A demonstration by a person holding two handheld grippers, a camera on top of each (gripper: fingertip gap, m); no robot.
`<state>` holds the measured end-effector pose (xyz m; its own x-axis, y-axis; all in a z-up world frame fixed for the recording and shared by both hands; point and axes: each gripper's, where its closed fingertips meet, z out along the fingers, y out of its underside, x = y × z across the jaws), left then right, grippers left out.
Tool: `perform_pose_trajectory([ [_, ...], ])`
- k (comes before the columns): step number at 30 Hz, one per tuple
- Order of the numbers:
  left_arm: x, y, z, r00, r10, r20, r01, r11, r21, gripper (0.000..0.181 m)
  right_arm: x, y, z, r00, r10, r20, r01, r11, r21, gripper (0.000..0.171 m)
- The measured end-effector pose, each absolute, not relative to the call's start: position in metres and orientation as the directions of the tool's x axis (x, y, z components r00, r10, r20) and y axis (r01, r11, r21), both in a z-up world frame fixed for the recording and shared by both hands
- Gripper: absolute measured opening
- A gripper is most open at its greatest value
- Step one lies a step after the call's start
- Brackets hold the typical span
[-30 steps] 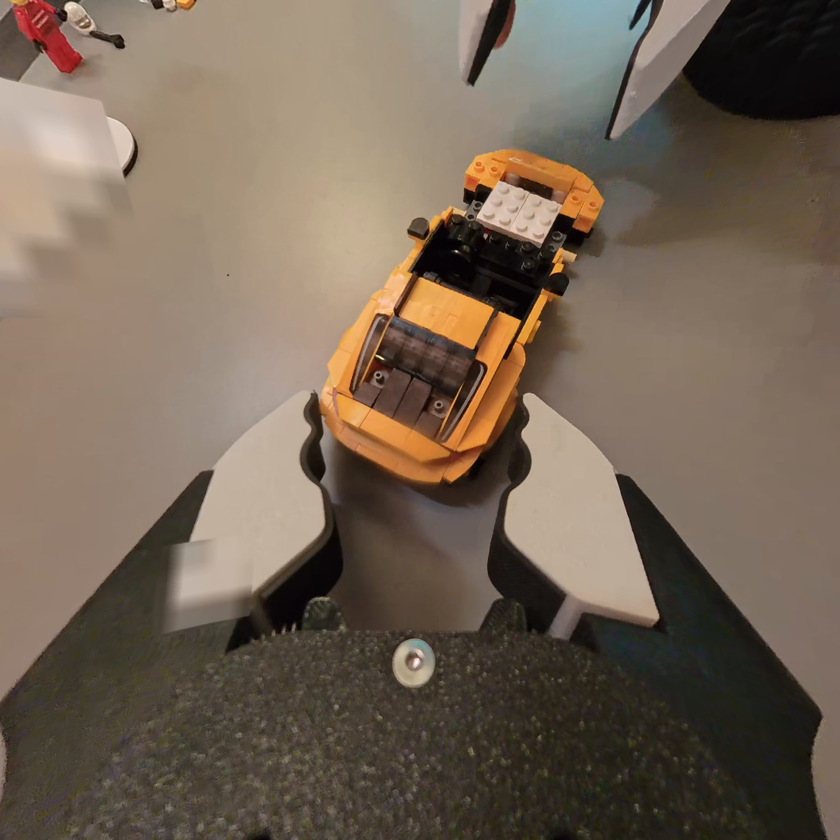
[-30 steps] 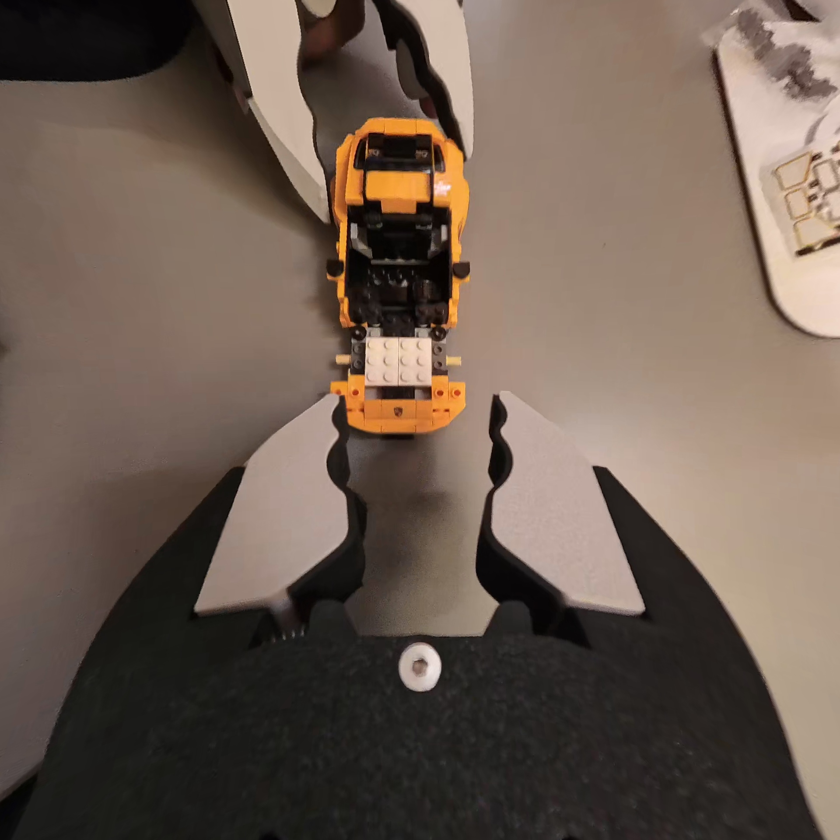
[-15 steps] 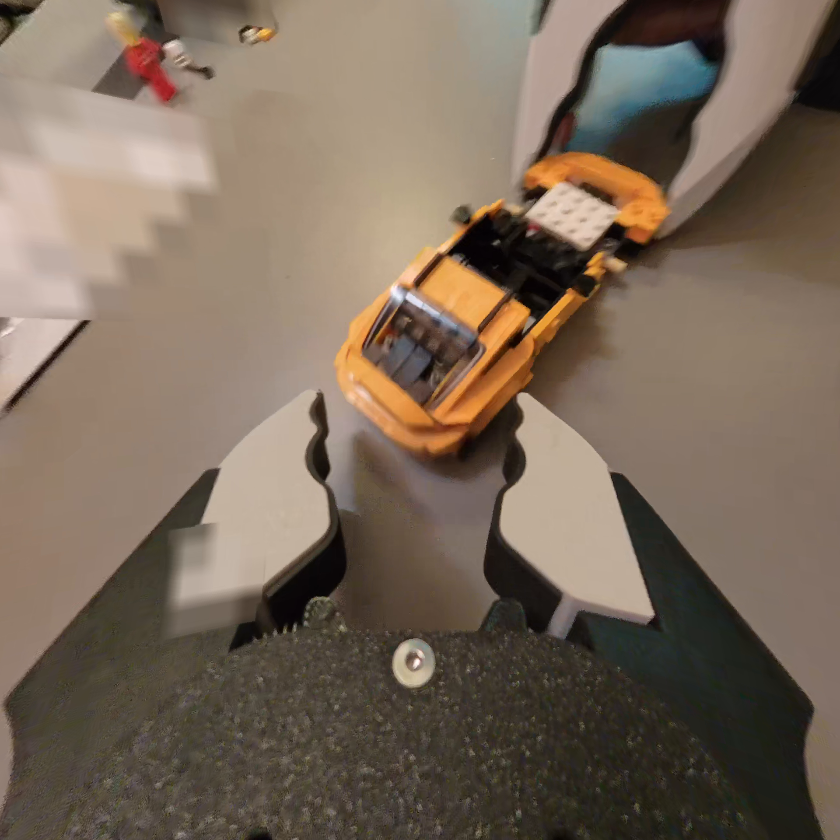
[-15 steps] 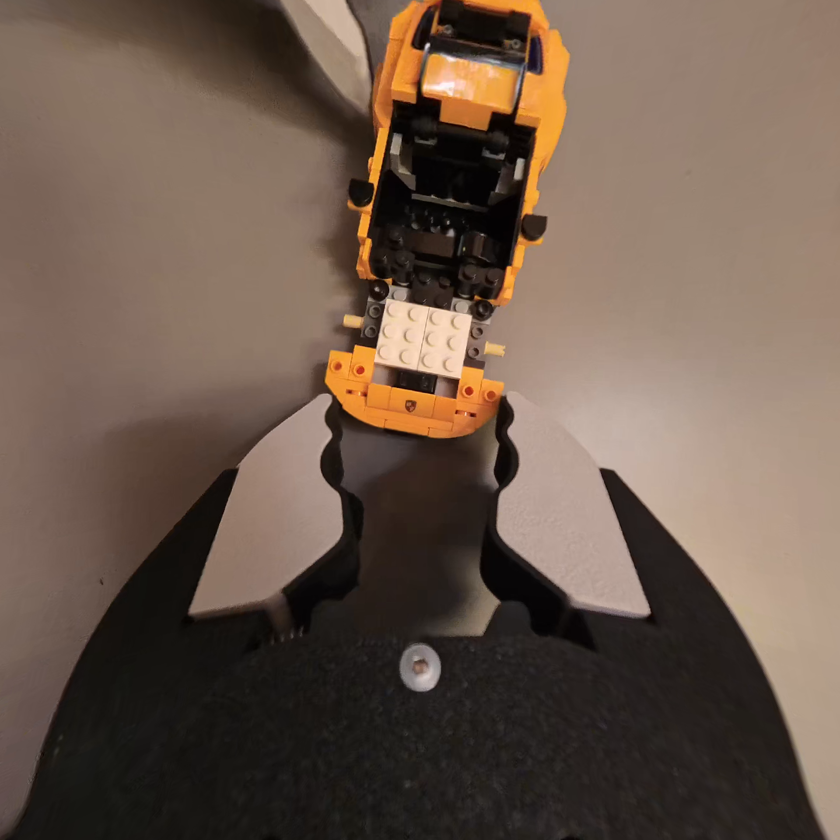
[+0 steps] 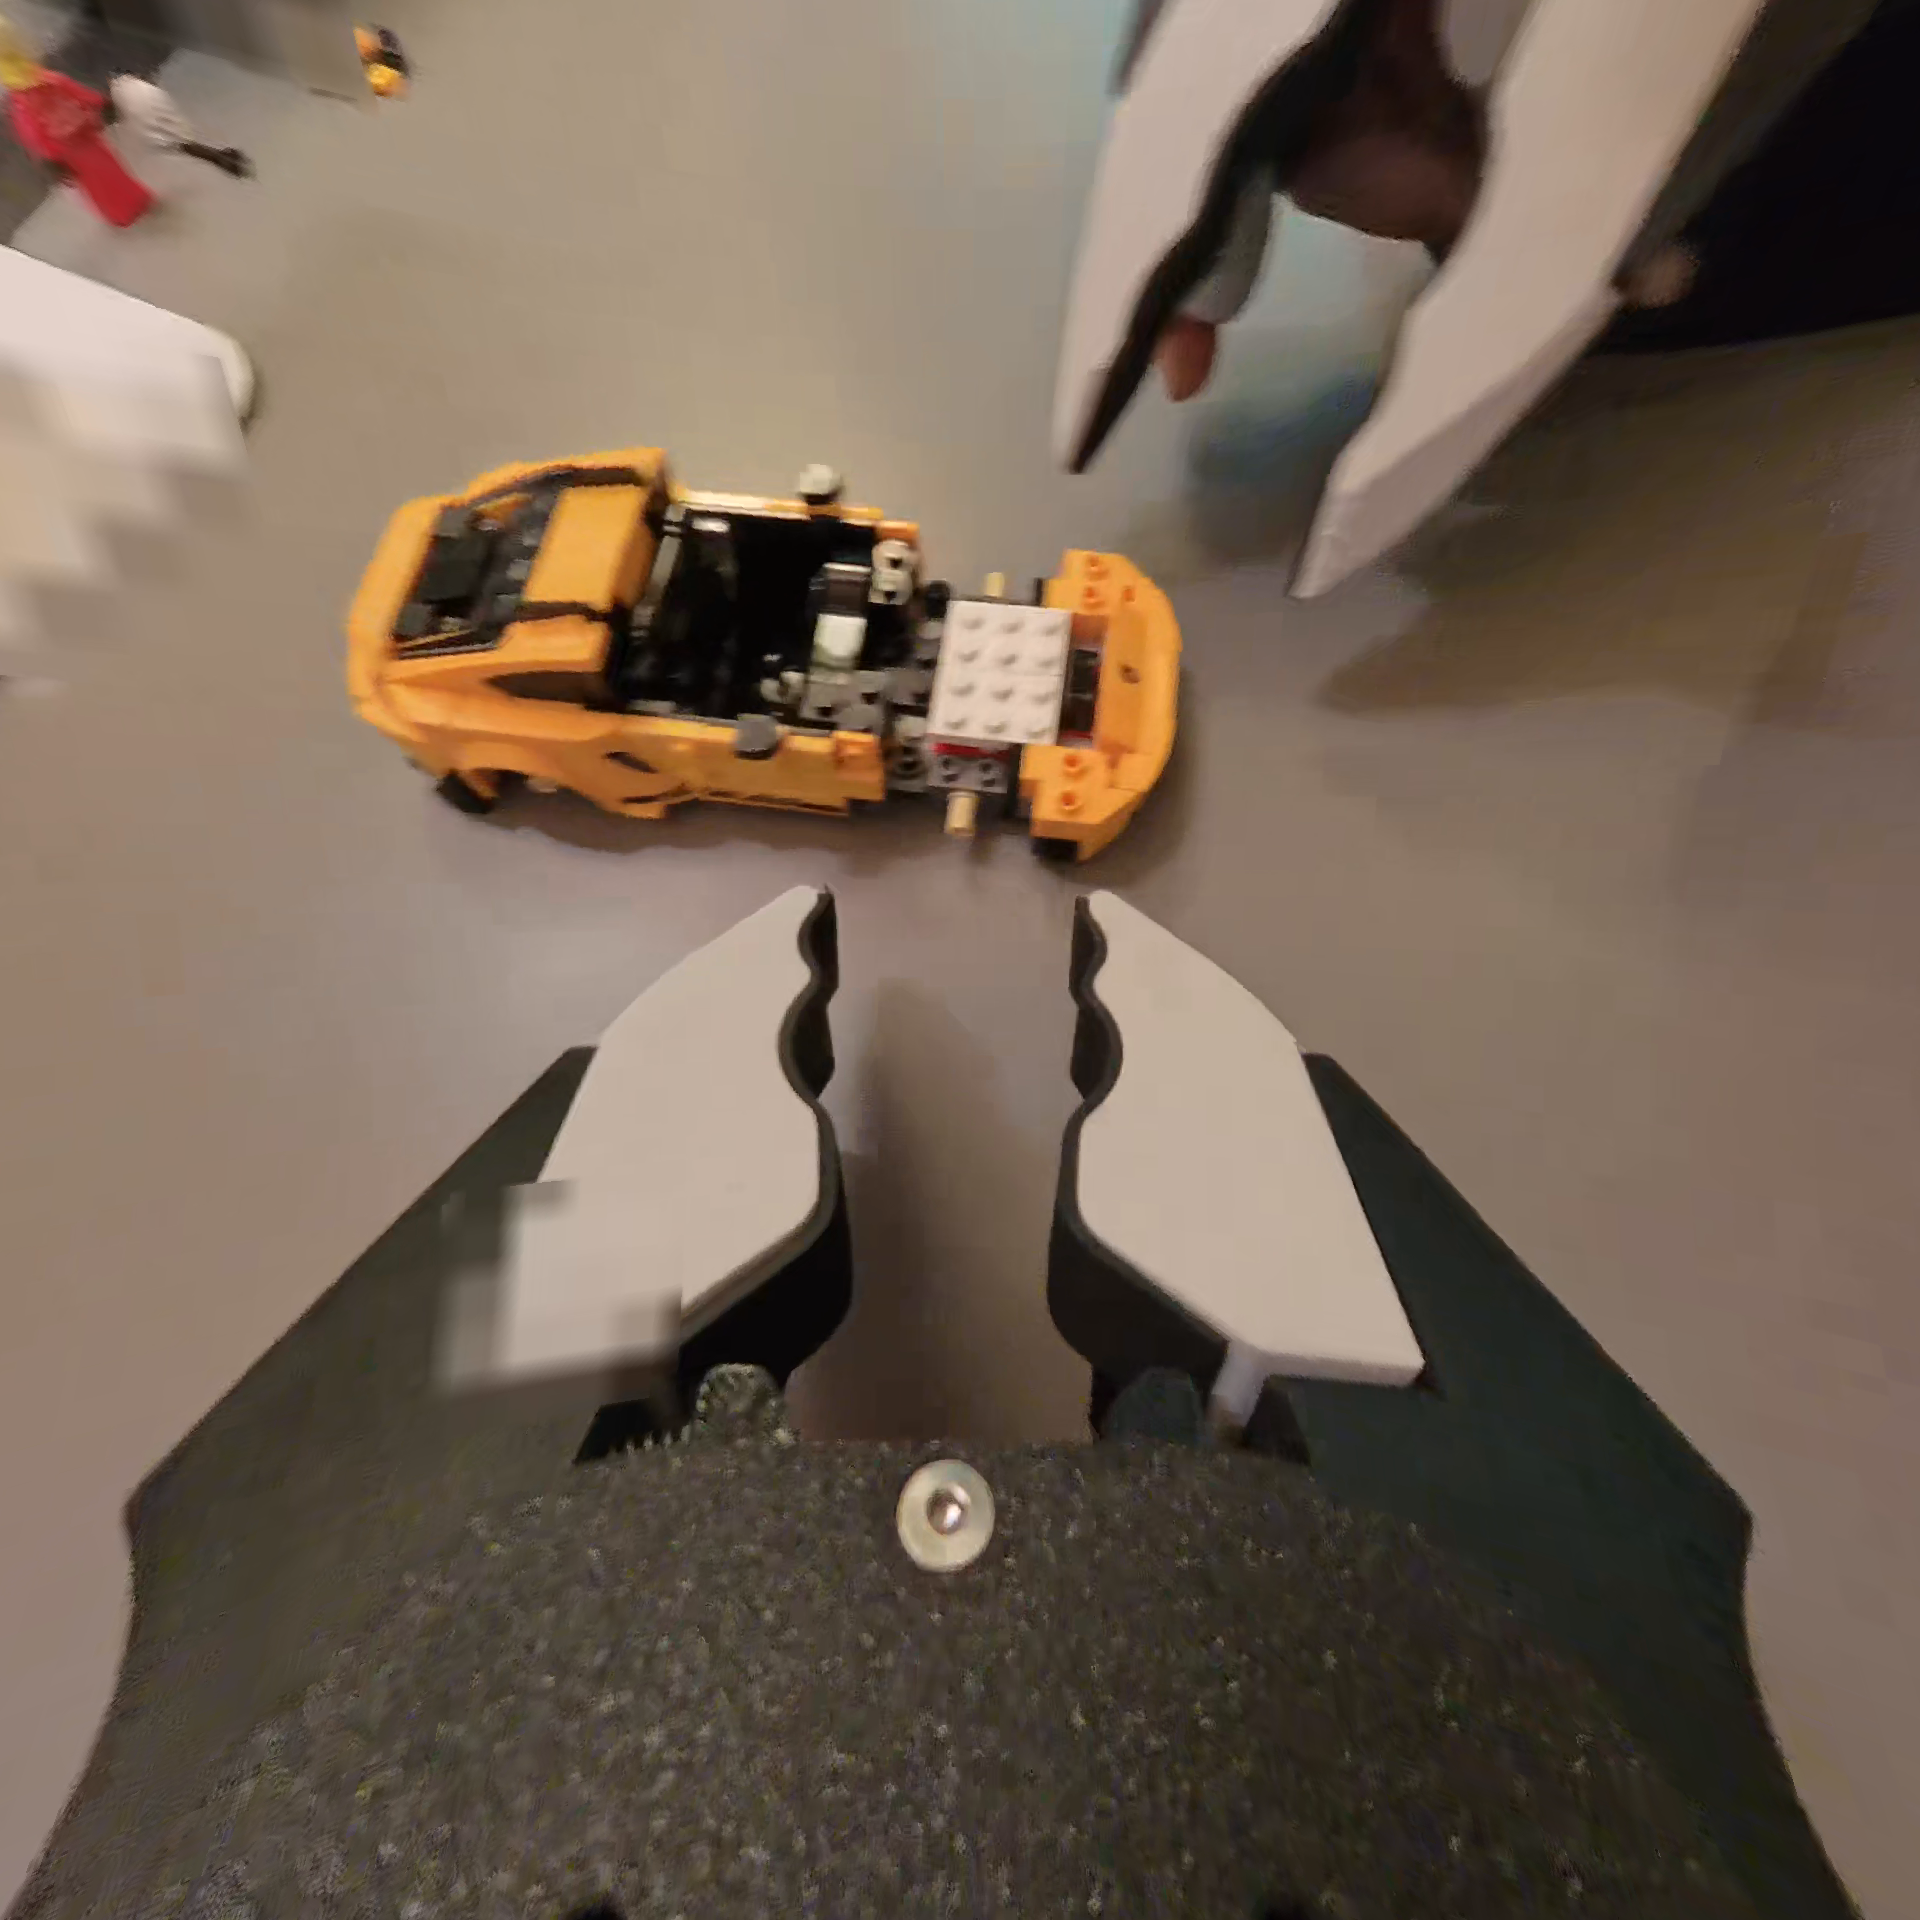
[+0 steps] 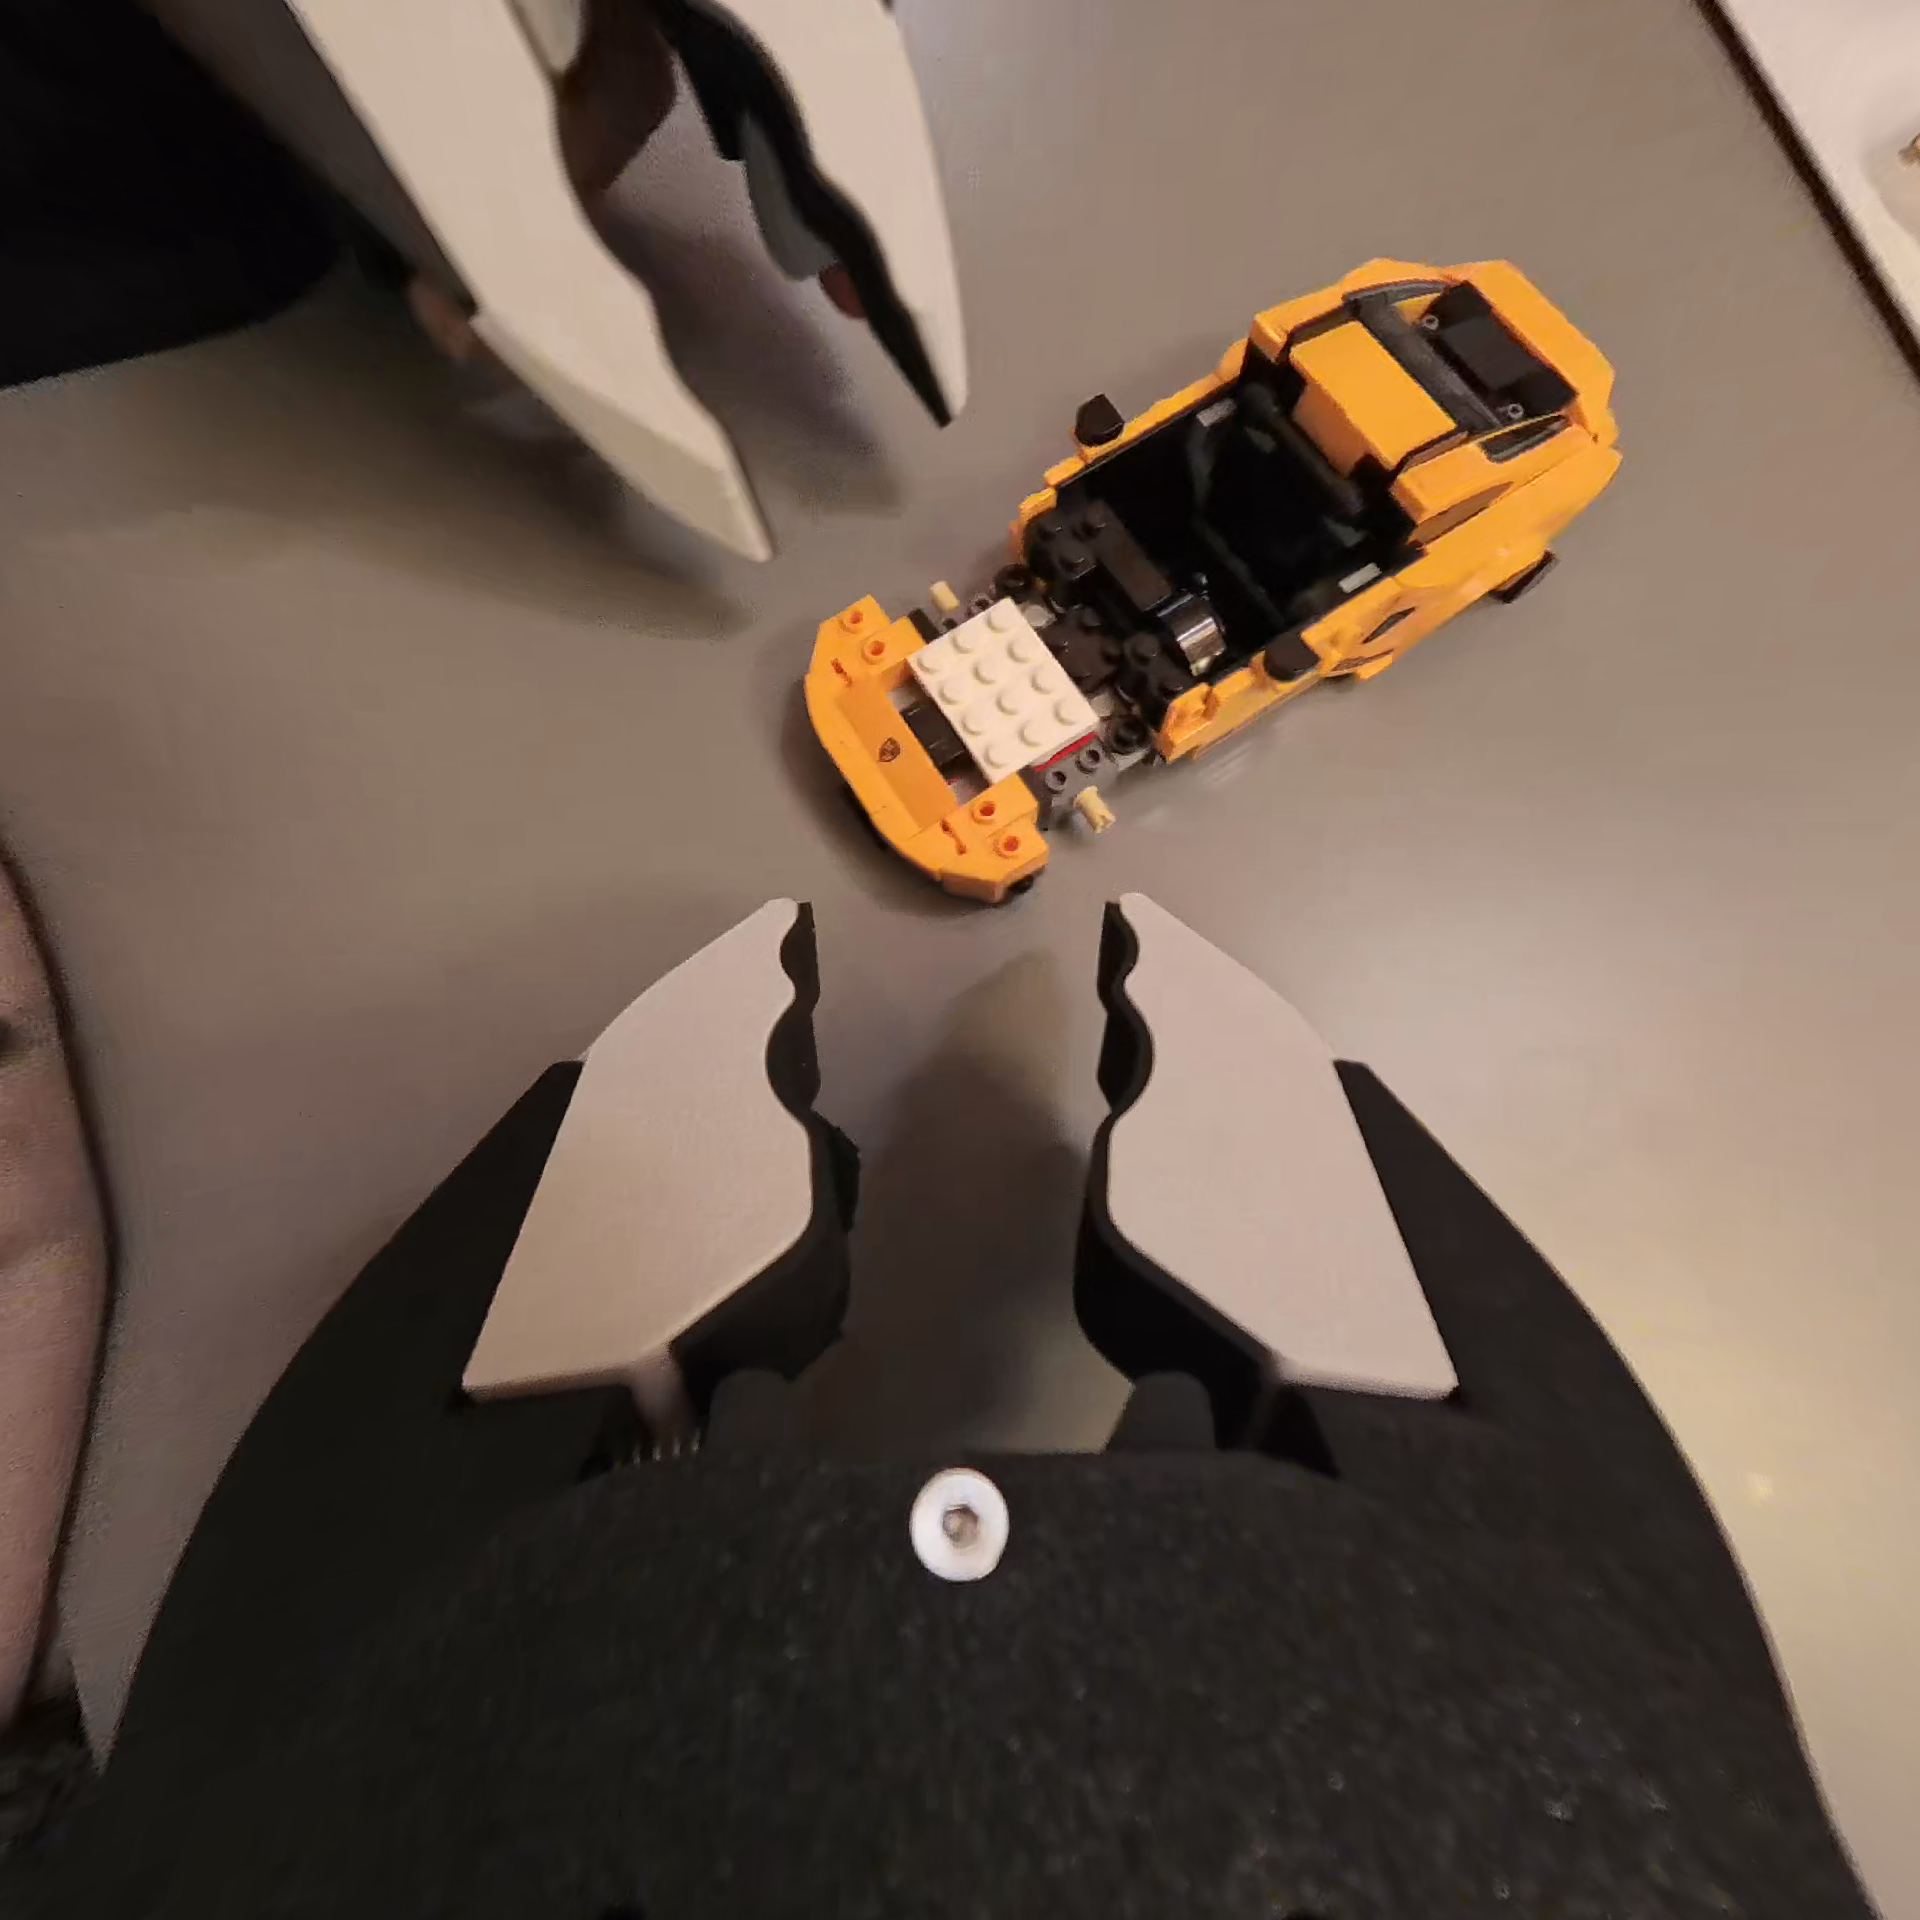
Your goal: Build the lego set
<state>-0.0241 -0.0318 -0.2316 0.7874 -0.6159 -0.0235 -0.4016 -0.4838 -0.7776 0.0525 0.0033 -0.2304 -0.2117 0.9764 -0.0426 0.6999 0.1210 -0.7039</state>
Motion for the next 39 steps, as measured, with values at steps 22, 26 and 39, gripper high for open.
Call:
perform_pose_trajectory([
  [22,0.058,-0.020,-0.247,0.675,-0.720,-0.164,-0.575,-0.372,-0.729,0.030,0.040,0.018,-0.246,-0.454,0.888,0.071,0.630,0.376,-0.680,0.067],
  [26,0.058,-0.005,-0.240,0.677,-0.695,-0.243,-0.603,-0.334,-0.725,0.034,0.040,0.053,-0.239,-0.365,0.928,0.076,0.632,0.307,-0.712,0.065],
  [39,-0.068,-0.007,-0.219,0.868,-0.448,-0.216,-0.425,-0.441,-0.790,0.066,0.038,0.052,-0.241,-0.290,0.949,0.123,0.630,0.286,-0.722,0.057],
])
